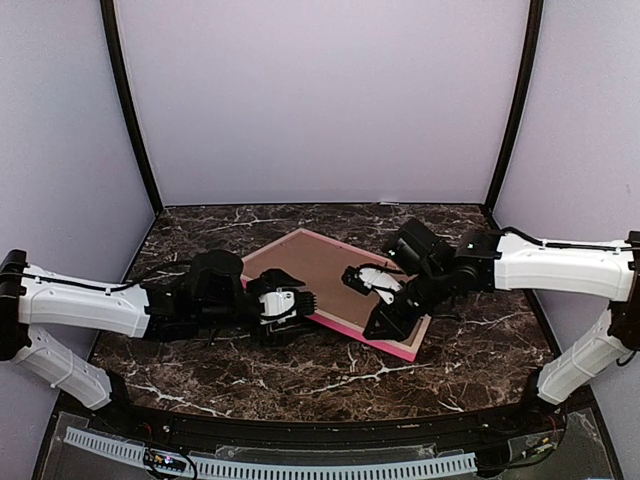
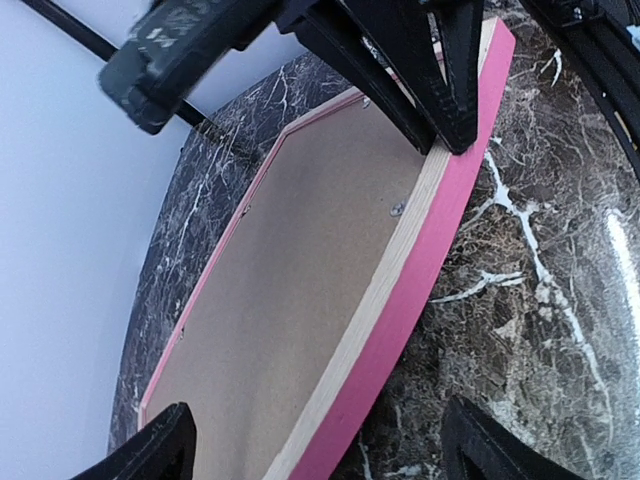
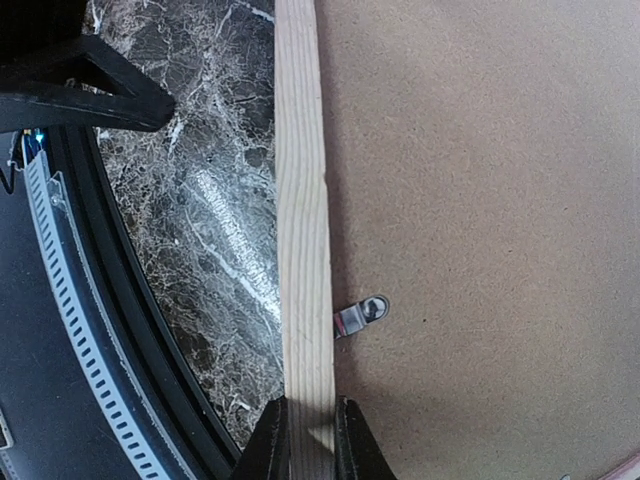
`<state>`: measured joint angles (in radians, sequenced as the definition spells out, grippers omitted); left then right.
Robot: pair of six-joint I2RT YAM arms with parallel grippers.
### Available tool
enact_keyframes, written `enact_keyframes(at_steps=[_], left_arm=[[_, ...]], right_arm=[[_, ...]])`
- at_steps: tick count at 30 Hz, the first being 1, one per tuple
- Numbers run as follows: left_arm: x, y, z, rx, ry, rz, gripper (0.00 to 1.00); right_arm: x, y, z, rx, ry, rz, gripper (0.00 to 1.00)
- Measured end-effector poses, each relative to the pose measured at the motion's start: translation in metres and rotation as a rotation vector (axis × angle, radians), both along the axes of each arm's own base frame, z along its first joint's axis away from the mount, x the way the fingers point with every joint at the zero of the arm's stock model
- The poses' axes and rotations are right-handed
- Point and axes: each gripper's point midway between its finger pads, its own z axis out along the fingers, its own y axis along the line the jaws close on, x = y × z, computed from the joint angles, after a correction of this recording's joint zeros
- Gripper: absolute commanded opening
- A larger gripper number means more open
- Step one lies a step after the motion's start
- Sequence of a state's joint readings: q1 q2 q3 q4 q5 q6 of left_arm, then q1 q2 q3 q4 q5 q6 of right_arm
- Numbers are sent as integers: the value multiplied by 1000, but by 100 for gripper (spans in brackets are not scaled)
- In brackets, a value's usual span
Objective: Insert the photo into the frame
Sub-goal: Pick up the photo frame from the center of the board, then pass from the right arm to the left
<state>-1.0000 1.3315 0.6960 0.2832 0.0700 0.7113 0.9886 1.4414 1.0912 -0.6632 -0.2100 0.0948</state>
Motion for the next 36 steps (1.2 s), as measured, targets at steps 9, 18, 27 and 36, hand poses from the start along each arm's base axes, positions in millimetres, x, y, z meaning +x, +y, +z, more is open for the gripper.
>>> enact_keyframes(at_steps=[9,18,27,36], left_arm=[[17,-13,-27,182,-147,-39,68],[30,-18,-28,242,-216,-27,56],[30,-21,-21,247,-243,-38,32],[30,-20,-23,316,-268,-70,14]], right_arm=[[1,-2,21,67,50,-6,0],[0,-3,23,81,78,-8,0],[0,-3,24,86,89,-7,0],[1,-3,25,94,93,-8,0]])
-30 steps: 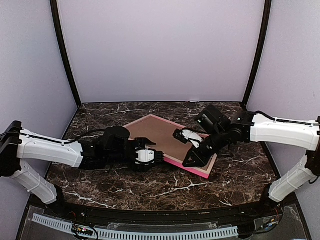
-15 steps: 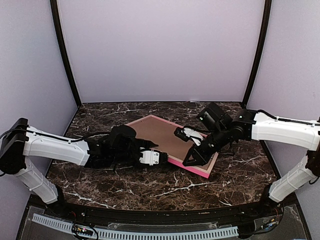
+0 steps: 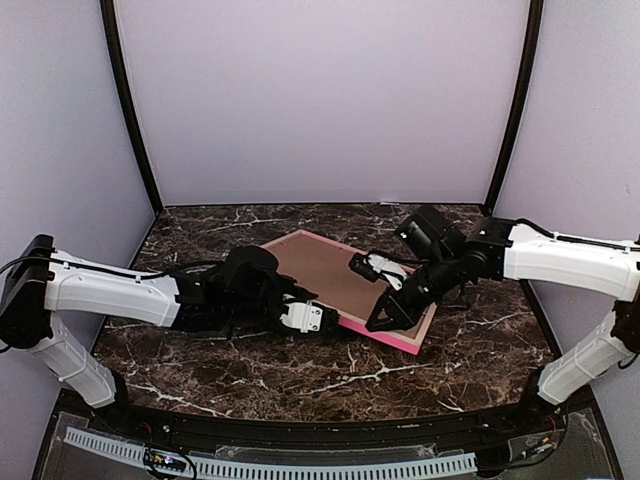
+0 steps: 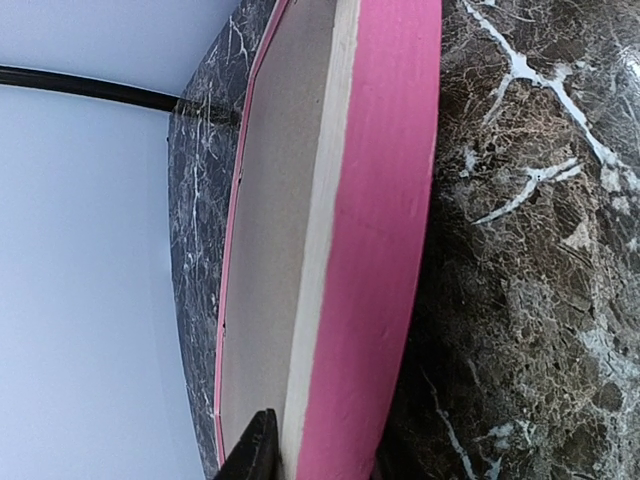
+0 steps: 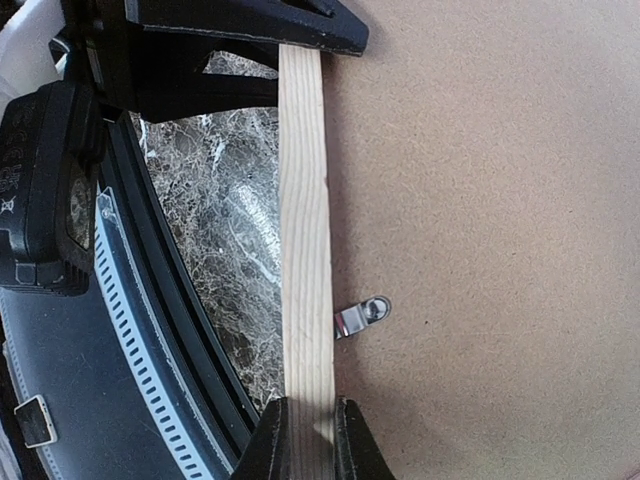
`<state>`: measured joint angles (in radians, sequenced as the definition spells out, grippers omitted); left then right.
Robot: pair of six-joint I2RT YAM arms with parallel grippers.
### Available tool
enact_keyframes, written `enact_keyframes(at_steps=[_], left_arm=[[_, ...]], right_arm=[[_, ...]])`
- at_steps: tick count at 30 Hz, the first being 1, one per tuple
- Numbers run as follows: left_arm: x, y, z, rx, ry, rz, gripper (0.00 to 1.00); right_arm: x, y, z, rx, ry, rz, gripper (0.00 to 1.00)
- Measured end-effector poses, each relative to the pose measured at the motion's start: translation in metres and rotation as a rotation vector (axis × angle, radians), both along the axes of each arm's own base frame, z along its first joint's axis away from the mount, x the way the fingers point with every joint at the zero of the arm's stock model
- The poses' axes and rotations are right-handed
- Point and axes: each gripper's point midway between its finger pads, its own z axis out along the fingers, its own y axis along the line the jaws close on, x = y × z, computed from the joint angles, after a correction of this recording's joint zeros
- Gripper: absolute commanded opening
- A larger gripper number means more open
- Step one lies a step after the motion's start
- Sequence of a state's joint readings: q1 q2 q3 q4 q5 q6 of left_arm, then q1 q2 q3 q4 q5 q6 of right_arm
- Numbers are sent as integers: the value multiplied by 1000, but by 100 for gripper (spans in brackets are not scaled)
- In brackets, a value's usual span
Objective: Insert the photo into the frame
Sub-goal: Pass from the right arm to the left, then pass from the left arm to the right
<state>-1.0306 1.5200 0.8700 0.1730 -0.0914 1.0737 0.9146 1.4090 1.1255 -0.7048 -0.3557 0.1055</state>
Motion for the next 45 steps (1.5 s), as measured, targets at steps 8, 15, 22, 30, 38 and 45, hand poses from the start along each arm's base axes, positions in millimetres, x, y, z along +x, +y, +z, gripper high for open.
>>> enact_keyframes(at_steps=[8,15,22,30,38,45], left_arm=[[3,-3,4,59,28,0,0],[5,-8,21,46,41,14,0],[8,-9,44,28,58,42,0],[13,-15,92,-43,93,94,0],[12,-12,146,-139,197,182,0],[13,-4,164,-154,354,266,0]], right_arm=[[3,-4,3,1,1,-20,27],[27,-12,33,53,-57,-124,45],[69,-39,109,139,-221,-307,58],[89,-83,189,223,-446,-497,82],[88,-103,203,235,-545,-542,87],[87,-94,189,225,-566,-462,93]])
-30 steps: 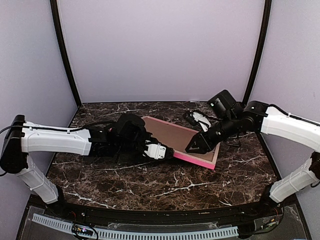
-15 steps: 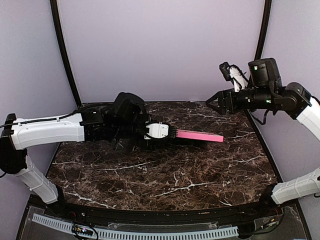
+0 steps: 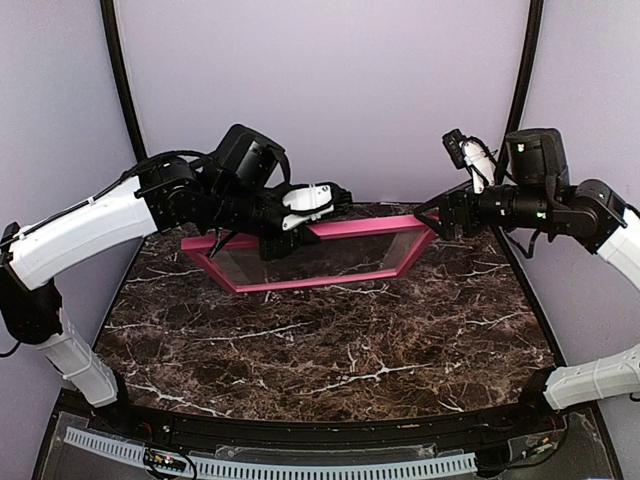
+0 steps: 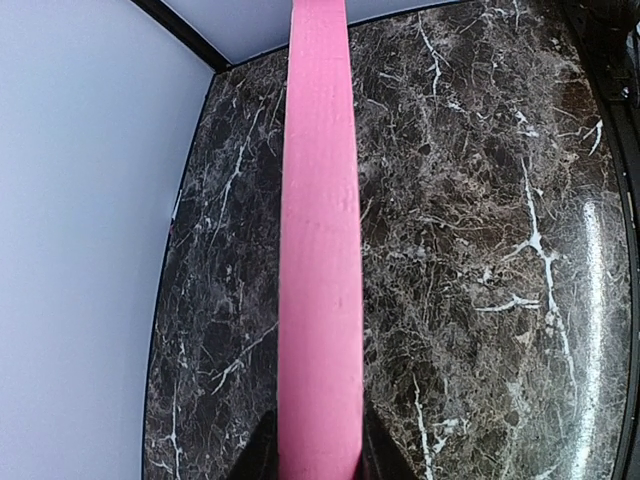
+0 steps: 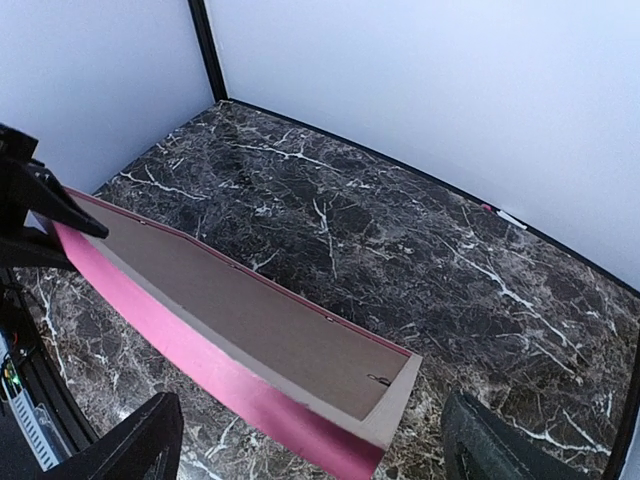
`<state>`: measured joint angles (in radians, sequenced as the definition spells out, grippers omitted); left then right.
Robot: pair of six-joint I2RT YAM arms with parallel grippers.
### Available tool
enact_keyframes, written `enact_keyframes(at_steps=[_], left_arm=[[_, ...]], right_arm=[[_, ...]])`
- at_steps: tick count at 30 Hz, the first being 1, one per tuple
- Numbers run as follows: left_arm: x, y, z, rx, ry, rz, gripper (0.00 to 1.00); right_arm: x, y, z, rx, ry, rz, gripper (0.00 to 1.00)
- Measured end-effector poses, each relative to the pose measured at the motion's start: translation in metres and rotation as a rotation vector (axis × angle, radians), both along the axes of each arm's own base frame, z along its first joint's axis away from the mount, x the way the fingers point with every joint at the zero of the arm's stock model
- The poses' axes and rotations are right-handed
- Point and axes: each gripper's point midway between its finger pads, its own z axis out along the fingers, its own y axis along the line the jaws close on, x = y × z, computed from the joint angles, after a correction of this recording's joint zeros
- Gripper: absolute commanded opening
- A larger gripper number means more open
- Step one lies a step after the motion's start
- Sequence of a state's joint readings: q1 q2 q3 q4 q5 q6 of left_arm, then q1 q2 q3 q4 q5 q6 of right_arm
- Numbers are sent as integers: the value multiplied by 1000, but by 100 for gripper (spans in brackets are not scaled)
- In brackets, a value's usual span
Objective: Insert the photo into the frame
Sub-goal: Pass from the left arm to the right
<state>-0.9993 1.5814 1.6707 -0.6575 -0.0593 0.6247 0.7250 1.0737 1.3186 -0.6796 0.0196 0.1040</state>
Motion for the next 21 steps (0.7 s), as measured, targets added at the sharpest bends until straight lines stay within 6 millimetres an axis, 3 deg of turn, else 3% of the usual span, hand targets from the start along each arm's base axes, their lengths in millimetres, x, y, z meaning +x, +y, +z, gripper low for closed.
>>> enact_keyframes(at_steps=[7,14,21], left_arm=[[2,14,1,13,84,24,0],[-2,22,3,20,134,9,0],[-2,22,8,29,177,-7,0]], right_arm=[[-3,22,-7,-55,10,140,94],[3,48,-2,-149,-7,258,94],[-11,72,-10,-261,-19,385,93]])
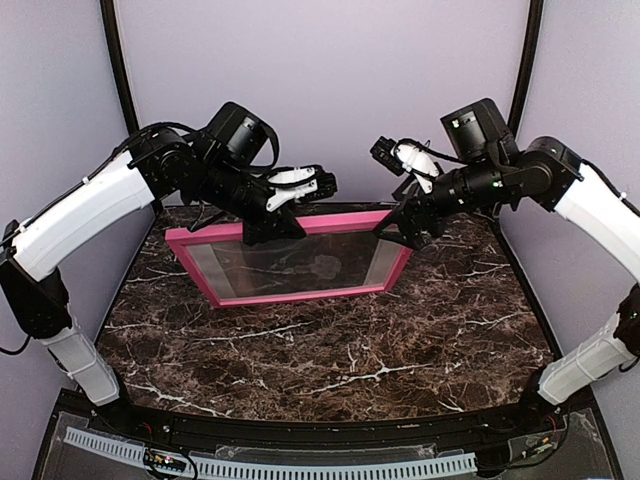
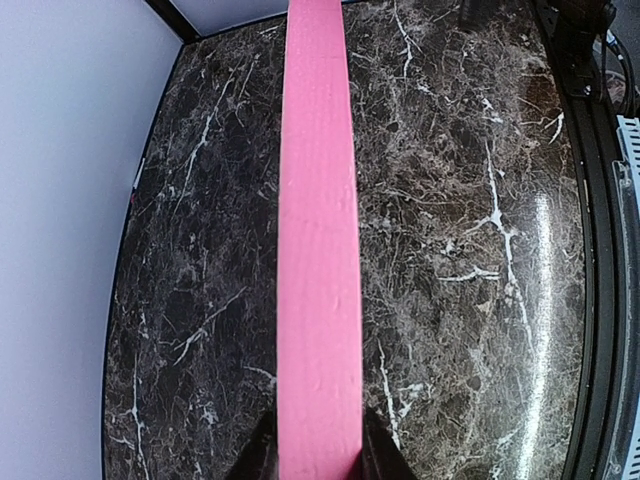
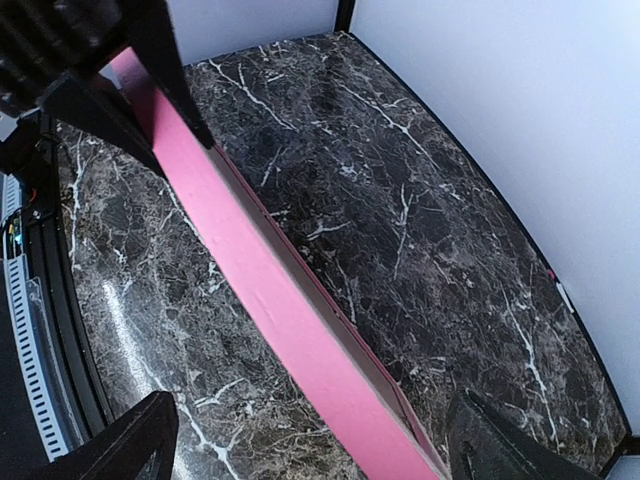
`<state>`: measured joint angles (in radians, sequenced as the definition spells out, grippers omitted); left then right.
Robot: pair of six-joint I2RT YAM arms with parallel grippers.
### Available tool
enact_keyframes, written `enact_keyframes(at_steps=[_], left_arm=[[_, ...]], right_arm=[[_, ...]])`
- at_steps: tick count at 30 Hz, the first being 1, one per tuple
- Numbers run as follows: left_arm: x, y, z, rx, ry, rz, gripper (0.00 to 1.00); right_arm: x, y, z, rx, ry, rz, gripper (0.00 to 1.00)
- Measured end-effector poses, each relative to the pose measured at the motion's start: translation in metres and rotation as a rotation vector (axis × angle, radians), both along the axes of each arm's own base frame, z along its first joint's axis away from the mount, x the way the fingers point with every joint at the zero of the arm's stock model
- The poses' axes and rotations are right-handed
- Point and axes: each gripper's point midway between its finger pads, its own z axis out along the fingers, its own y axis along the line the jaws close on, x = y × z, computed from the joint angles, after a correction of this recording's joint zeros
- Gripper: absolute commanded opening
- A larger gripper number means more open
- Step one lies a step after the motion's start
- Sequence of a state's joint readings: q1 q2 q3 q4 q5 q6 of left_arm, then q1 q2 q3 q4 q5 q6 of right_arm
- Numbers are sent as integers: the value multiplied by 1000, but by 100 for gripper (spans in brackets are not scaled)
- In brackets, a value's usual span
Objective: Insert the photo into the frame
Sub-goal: Pass from the left arm to the right
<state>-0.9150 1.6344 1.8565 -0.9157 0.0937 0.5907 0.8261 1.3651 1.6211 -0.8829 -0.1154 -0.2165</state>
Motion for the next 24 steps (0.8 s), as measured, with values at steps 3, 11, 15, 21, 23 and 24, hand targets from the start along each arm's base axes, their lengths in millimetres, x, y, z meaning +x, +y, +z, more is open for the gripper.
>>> enact_keyframes(at_steps=[3,11,15,21,23,24], left_arm=[[2,-1,1,4,13,-4,0],[-3,-5,3,2,48,-47,0],[-8,-6,4,-3,60,-70,0],[-11,-7,5,-7,68,-90,0],[-11,-7,5,-7,68,-90,0],[-11,-7,5,-7,68,-90,0]], right_arm=[[-7,11,1,-31,-15,46,91],[-3,28,-16,-150,-23,71,85],[2,26,-28,-204,-13,60,72],[1,24,-28,-222,-8,65,56],[0,24,-27,-223,-9,66,56],[-1,24,-26,-224,-10,67,55]])
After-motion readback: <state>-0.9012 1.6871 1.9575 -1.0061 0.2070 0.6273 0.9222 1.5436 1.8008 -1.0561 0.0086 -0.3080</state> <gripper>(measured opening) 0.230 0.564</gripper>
